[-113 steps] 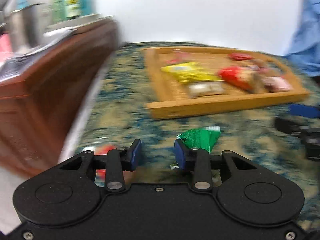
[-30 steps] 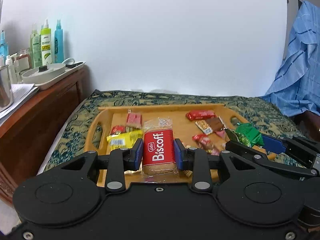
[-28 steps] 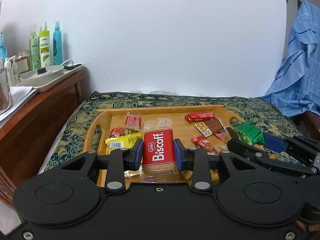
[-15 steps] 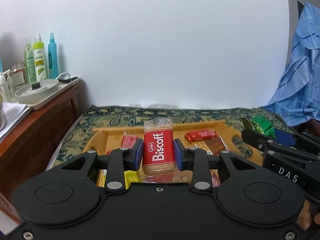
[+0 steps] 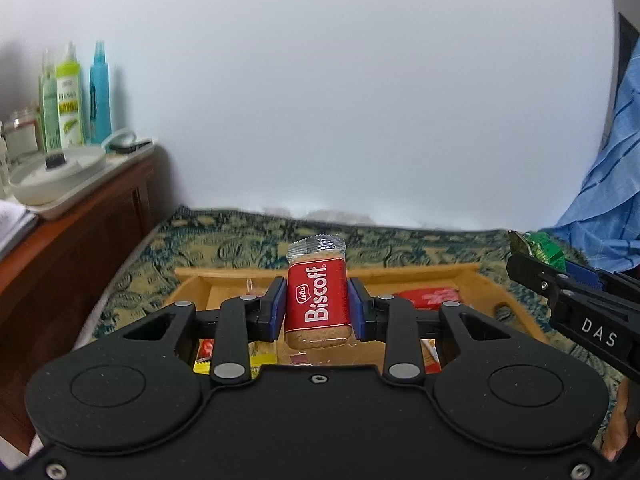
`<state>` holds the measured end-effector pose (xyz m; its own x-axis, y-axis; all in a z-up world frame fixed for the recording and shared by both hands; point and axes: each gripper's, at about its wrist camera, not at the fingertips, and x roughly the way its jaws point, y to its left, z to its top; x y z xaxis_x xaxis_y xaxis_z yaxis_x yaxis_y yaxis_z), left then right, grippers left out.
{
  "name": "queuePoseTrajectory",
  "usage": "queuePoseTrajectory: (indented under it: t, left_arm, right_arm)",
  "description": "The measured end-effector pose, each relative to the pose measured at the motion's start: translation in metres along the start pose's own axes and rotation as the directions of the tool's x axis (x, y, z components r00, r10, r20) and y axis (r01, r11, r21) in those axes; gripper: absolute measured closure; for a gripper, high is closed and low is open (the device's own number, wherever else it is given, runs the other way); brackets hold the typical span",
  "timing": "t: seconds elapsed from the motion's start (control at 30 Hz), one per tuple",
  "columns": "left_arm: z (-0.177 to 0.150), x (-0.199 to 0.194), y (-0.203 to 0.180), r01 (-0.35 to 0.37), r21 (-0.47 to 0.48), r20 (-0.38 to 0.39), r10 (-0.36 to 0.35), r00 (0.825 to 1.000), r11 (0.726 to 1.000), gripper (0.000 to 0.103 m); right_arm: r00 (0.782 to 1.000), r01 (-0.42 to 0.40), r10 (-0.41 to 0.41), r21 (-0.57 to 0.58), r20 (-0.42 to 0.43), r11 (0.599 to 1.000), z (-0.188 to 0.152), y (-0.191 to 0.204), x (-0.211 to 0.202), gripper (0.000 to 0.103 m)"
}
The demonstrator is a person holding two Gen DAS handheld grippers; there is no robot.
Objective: Organize snacks
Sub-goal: 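Carry the Biscoff biscuit and green sweet over the tray with both tools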
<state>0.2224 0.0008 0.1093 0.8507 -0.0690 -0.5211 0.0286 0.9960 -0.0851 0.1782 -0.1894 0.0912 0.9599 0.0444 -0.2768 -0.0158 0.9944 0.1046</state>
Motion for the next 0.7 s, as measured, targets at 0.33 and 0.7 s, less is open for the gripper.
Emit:
queuePoseTrajectory:
  t: [0.33,0.7]
  left_arm:
    - [-0.020,0.041,-0.003,-0.022,0.013,-0.110,0.023,0.994,1.000,0.072]
    - [-0.033,0.058,-0.007,-0.042,0.033,-0.180,0.048,0.982,0.999,0.072]
  right_arm:
    - [0.981,-0.048,0.040,-0.036,-0.192,0.998,-0.028,0.005,0.033,0.055]
    - [0.957,-0.045,0.029,-0.047,-0.287,0.998,-0.042,0.008,0.043,0.055]
